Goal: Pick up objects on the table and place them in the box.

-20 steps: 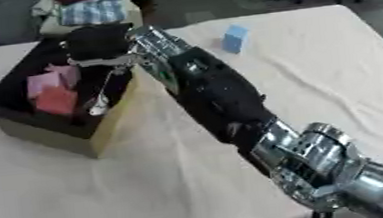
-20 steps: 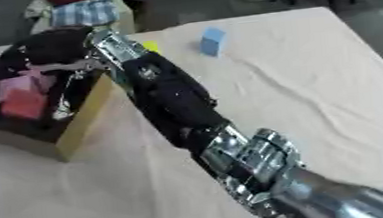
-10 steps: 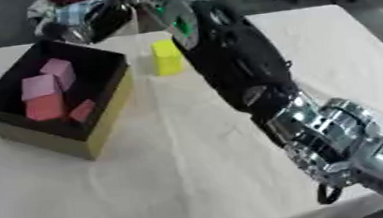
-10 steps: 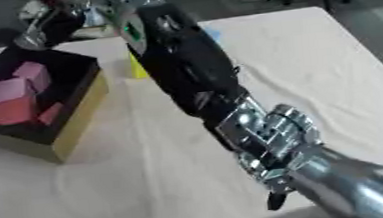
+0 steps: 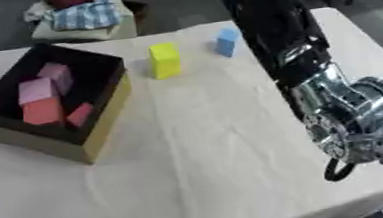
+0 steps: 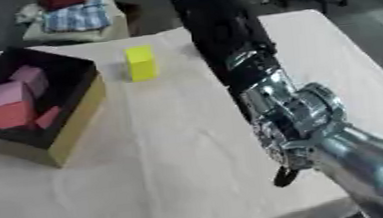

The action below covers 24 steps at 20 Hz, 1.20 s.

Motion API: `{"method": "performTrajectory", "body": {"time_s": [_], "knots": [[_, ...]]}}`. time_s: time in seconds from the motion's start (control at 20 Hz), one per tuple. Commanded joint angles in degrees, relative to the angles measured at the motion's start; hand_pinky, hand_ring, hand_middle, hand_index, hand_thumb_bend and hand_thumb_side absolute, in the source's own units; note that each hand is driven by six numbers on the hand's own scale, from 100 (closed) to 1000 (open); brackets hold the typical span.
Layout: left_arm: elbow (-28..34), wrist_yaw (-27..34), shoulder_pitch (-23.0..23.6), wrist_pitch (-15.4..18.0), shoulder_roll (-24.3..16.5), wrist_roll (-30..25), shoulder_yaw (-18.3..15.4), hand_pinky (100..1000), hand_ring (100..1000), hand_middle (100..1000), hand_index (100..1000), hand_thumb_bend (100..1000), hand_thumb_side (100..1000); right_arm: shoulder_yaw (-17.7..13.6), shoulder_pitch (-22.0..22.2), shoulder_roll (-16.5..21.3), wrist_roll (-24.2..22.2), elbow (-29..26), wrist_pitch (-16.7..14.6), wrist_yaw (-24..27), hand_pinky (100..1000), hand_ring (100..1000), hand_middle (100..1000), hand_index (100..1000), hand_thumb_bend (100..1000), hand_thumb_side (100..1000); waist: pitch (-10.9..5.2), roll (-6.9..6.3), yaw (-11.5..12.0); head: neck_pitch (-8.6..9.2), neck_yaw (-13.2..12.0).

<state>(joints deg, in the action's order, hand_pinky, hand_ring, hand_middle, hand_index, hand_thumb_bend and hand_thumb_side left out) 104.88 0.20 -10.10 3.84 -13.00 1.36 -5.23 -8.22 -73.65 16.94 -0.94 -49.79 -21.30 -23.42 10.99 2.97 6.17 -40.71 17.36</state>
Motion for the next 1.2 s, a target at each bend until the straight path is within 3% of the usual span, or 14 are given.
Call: {"method": "performTrajectory", "body": {"time_s": [0.05,0.4,0.75,0.95,1.2], "knots": [[0.54,-0.24,-0.31,0.11,-0.95,0.33,-0.53,846,701,684,878,100,692,-3.11,-1.55,3.52,3.54,5.54,4.02,6.45,745,709,787,924,100,521,-0.91,0.35,0.09,0.56,0.56],[0.59,-0.32,-0.28,0.11,-0.99,0.45,-0.68,846,700,683,878,100,692,-3.76,0.52,6.59,11.20,20.96,7.43,10.06,742,696,778,916,100,635,-0.91,0.56,-0.04,0.40,0.73],[0.58,-0.36,-0.26,0.13,-1.10,0.66,-0.85,846,699,682,878,100,692,-0.69,1.95,8.07,15.35,31.63,5.89,11.83,751,706,783,921,100,659,-0.72,0.44,0.04,0.34,0.61],[0.57,-0.40,-0.25,0.12,-1.12,0.59,-0.82,846,699,682,878,100,692,1.54,2.10,8.76,16.16,34.74,5.92,8.54,770,741,804,933,100,631,-0.64,0.46,-0.01,0.26,0.58],[0.55,-0.44,-0.20,0.15,-1.17,0.61,-0.87,846,699,681,878,100,693,2.45,2.49,9.08,17.27,36.77,9.00,1.47,791,770,824,942,100,612,-0.53,0.42,0.03,0.21,0.72]]}}
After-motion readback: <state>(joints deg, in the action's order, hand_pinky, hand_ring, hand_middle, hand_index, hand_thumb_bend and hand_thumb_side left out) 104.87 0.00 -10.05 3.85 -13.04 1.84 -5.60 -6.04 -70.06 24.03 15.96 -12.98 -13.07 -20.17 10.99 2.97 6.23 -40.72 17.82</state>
